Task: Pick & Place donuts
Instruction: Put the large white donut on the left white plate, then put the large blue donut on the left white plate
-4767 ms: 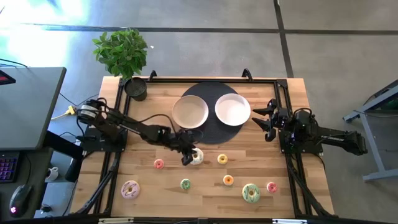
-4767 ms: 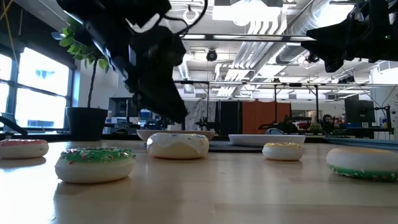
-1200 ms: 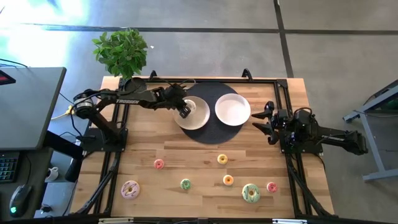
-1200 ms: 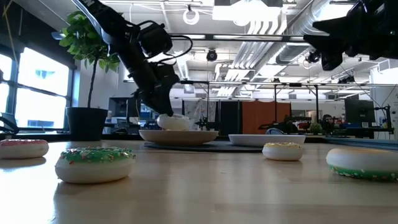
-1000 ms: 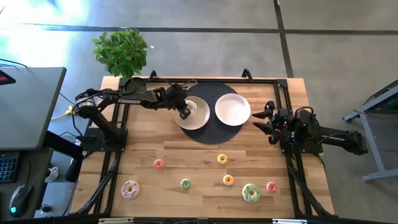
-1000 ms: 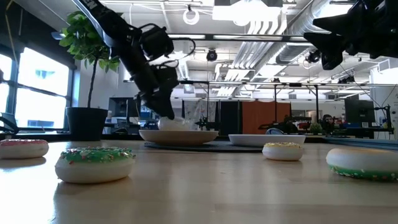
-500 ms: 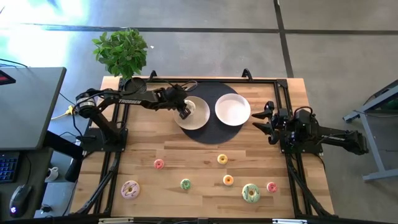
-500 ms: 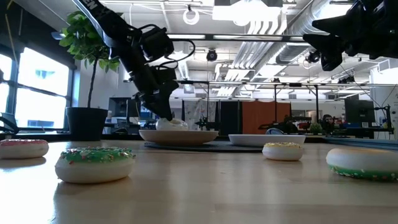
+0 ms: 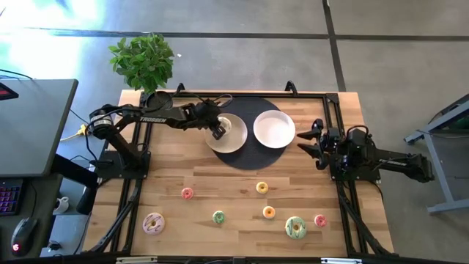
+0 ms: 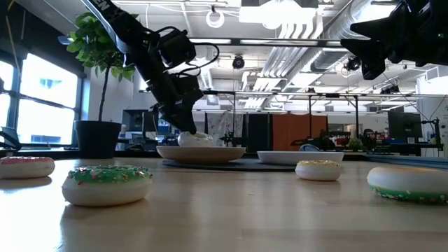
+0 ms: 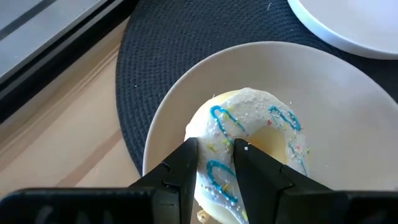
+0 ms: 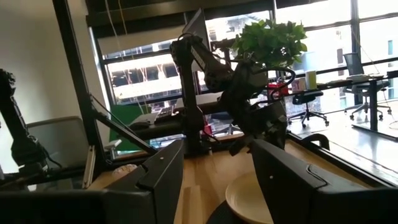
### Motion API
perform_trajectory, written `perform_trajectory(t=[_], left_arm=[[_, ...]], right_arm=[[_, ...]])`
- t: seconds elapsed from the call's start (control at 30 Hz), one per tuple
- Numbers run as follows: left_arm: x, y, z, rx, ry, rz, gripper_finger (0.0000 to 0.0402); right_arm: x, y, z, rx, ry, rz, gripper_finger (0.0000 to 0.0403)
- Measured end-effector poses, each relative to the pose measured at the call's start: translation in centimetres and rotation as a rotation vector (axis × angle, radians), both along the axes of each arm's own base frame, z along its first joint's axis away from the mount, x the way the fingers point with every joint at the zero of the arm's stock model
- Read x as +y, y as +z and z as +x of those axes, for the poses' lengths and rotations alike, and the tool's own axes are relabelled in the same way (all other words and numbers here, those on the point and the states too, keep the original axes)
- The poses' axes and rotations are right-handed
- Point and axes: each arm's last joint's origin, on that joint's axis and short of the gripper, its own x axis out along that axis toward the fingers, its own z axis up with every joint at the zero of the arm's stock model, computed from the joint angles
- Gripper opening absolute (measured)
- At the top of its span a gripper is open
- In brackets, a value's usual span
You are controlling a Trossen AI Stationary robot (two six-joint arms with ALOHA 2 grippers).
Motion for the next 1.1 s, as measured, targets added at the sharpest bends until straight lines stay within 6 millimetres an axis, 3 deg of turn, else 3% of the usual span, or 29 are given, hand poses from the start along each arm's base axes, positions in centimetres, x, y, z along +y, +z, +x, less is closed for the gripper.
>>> perform_trajectory(t=[0.37,0.7,0.93,1.1], left_arm=[[0.0,0.2,0.2,-0.025,-0.041,0.007,0.0106],[0.1,0.3,0.2,-0.016,-0.009,0.043,0.0202],[0.3,0.7,0.6,-0.079,-0.015,0.062,0.0218],[0.3,1.2,1.1,-0.163,-0.066,0.047,0.0218]], right_arm=[[-0.1,0.0,0.0,0.007,-0.037,-0.087,0.0188],[-0.5,0.0,-0.1,0.027,-0.225,-0.187,0.0188],[0.0,0.2,0.0,-0.008,-0.042,-0.155,0.0188],[0.4,1.5,-0.1,-0.104,0.092,-0.167,0.0188]])
